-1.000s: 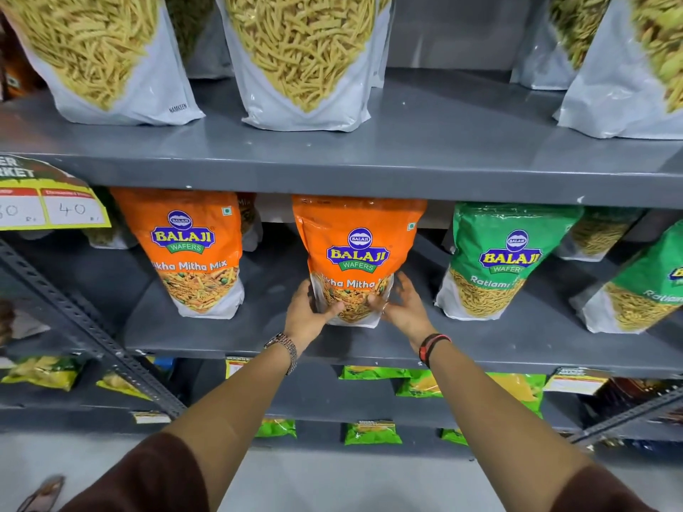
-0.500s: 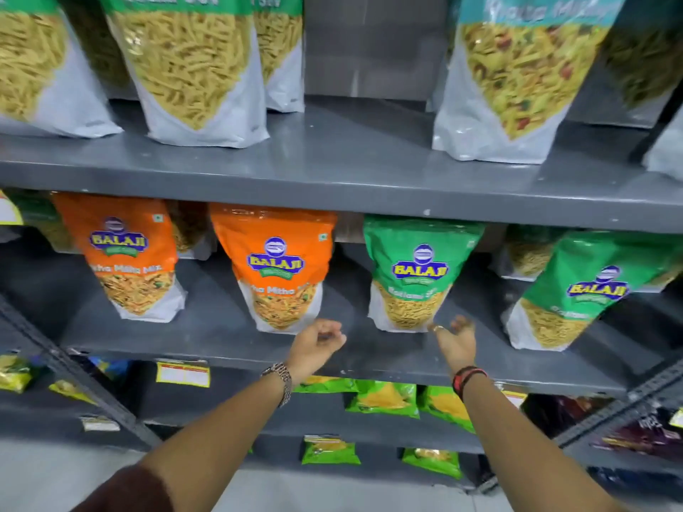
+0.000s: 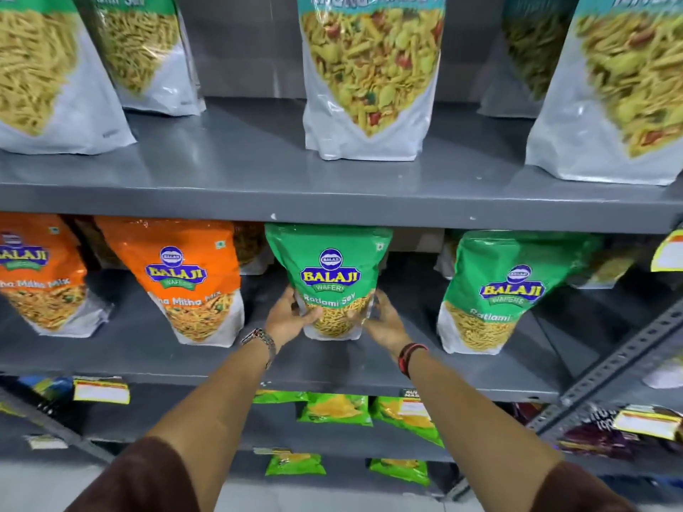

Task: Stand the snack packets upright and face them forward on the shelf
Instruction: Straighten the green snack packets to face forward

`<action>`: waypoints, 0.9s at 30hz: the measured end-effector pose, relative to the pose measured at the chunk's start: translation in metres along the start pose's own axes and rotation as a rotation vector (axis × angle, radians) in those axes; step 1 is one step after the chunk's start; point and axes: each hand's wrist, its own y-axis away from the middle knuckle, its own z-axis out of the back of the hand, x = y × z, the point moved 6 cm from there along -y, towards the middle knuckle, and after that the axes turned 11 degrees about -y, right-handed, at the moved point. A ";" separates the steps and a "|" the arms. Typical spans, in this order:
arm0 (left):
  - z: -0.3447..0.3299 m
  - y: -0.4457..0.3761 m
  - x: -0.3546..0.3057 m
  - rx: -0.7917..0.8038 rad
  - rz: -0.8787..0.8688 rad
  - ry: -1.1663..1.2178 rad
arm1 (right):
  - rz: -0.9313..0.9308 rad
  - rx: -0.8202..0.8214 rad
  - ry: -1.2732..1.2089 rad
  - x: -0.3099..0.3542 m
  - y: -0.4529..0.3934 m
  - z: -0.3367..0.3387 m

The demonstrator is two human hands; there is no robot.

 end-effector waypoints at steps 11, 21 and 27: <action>-0.029 0.008 -0.014 -0.010 -0.031 -0.137 | 0.097 -0.075 -0.019 -0.008 0.009 0.044; -0.041 0.004 -0.017 -0.026 -0.017 -0.173 | 0.099 -0.103 -0.054 -0.006 0.018 0.058; -0.042 0.006 -0.016 -0.027 -0.014 -0.149 | 0.059 -0.115 -0.060 -0.011 0.018 0.058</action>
